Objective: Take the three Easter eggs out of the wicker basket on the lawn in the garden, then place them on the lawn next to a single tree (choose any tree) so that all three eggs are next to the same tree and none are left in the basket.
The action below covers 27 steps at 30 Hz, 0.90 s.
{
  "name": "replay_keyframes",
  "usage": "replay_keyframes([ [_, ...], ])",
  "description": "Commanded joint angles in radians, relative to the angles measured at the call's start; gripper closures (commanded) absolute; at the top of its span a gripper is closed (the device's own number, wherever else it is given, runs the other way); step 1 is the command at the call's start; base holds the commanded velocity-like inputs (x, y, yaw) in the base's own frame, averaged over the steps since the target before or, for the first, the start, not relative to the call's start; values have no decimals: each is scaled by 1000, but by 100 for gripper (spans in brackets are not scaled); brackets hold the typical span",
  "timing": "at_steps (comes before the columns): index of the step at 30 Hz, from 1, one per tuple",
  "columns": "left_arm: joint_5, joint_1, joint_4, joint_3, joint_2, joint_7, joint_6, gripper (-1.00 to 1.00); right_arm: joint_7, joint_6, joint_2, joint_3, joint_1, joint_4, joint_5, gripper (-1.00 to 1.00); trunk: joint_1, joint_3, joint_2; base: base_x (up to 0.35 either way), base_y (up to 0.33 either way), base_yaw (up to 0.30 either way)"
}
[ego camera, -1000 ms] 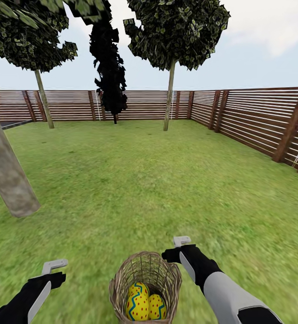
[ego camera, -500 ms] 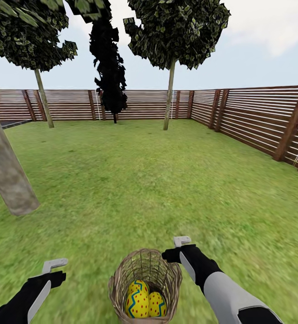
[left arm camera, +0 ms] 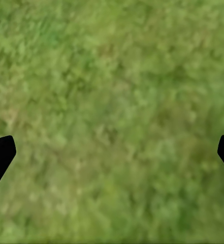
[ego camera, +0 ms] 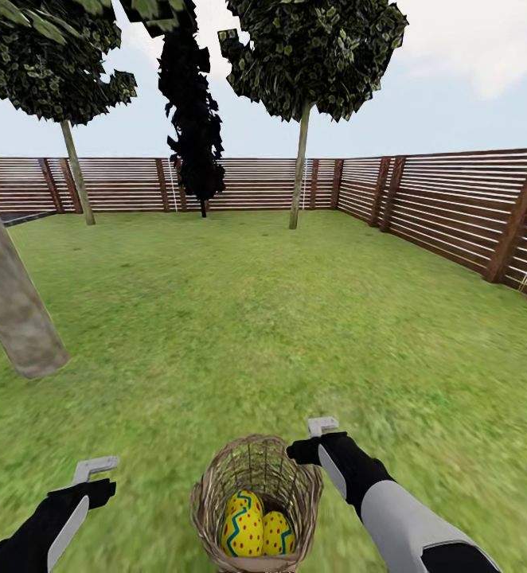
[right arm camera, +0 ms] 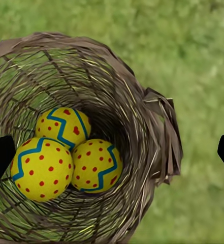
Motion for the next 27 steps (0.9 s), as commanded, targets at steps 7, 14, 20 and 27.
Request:
replay_keyframes([
  [7,11,0,-2,-1,0,7,4,-100,-4,13,-3,2,-1,-5,-2,-100,27,-23,-50,0,0,0],
  [14,12,0,-3,0,0,7,4,-100,-14,52,-8,-2,-10,-4,-40,-100,54,-45,-99,0,0,0],
  [20,12,0,-3,0,1,7,4,-100,-20,99,-17,-40,-30,-3,-59,-100,77,-64,-141,0,0,0],
  [27,13,0,-5,0,2,7,5,-100,-21,106,-31,-60,-35,-4,-61,-100,104,-86,-190,0,0,0],
])
